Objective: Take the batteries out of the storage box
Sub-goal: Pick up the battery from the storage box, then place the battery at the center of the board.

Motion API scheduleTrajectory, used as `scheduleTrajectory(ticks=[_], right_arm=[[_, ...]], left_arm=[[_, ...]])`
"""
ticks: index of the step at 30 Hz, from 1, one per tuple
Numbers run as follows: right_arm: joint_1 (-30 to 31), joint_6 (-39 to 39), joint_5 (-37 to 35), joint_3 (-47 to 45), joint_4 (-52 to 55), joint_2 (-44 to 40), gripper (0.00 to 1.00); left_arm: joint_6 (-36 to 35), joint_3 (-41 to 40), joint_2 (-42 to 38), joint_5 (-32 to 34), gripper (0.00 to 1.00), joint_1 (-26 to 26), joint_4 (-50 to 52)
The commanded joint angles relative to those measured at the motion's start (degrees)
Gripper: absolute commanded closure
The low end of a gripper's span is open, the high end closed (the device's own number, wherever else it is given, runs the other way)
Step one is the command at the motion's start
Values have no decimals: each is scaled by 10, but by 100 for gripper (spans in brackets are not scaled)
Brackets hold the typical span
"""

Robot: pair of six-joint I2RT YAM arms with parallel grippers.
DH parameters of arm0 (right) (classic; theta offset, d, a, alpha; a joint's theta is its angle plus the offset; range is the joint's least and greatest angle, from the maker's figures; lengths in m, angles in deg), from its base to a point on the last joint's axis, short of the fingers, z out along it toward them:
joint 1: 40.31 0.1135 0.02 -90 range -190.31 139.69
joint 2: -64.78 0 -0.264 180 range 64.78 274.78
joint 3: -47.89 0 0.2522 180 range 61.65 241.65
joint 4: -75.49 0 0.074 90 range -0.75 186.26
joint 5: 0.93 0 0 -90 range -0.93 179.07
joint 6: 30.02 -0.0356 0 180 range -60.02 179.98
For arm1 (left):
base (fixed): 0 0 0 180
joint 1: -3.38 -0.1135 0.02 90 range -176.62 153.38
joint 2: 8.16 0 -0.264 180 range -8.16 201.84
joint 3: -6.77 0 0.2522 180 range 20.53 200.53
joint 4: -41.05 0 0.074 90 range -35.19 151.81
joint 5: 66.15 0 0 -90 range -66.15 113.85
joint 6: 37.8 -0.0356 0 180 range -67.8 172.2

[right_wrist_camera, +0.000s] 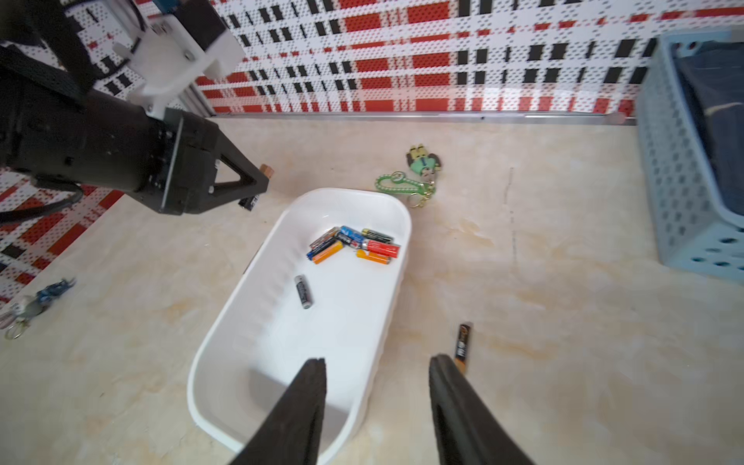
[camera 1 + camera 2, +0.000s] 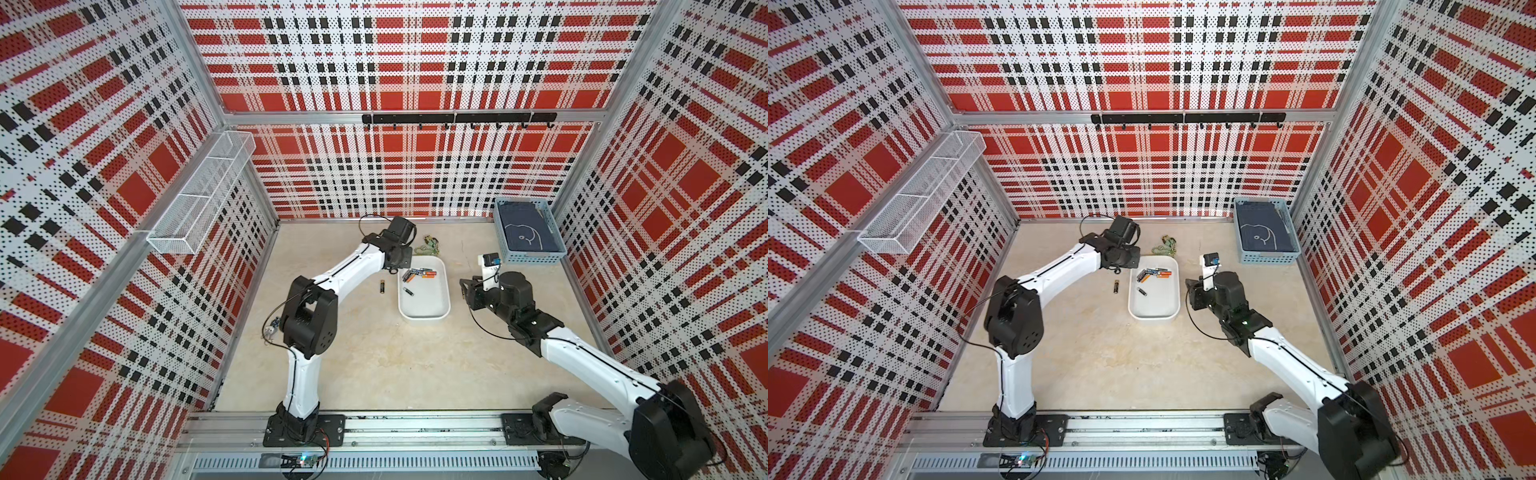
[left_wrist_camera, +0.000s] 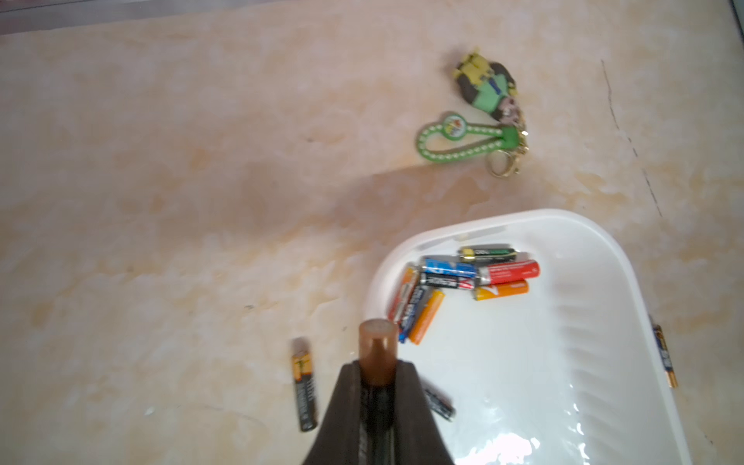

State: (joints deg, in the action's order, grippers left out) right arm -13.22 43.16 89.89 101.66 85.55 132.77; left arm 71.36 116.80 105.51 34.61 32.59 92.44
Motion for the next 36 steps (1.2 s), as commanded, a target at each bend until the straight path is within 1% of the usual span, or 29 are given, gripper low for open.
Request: scheduleTrajectory(ticks=[1,3,7,8,11,16,20,28,32,36], right_arm=[[15,-11,51,62,49,63,51],[21,-19,67,102,62,102,51],[48,-19,67,192,62,195,51],[59,4,56,227,179,222,52],[84,10,19,284,231,274,52],[94,-9,2,293,225,302,52],[105,2,-25,294,222,315,52],[106,6,-49,289,206,317,52],[107,4,-56,289,201,316,52],[106,0,-57,284,191,312,52]], left_arm=[[35,-73,-32,16,100,-40,-34],[23,-112,-41,16,100,-59,-49],[-16,-168,-32,4,100,-90,-76],[-22,-179,-28,-5,100,-97,-85],[-35,-193,-15,-6,100,-110,-95],[-47,-200,2,-7,100,-111,-99],[-49,-208,9,-8,100,-110,-101],[-52,-213,19,-3,100,-104,-103],[-58,-210,21,-1,98,-97,-104],[-61,-204,27,-6,92,-97,-102]])
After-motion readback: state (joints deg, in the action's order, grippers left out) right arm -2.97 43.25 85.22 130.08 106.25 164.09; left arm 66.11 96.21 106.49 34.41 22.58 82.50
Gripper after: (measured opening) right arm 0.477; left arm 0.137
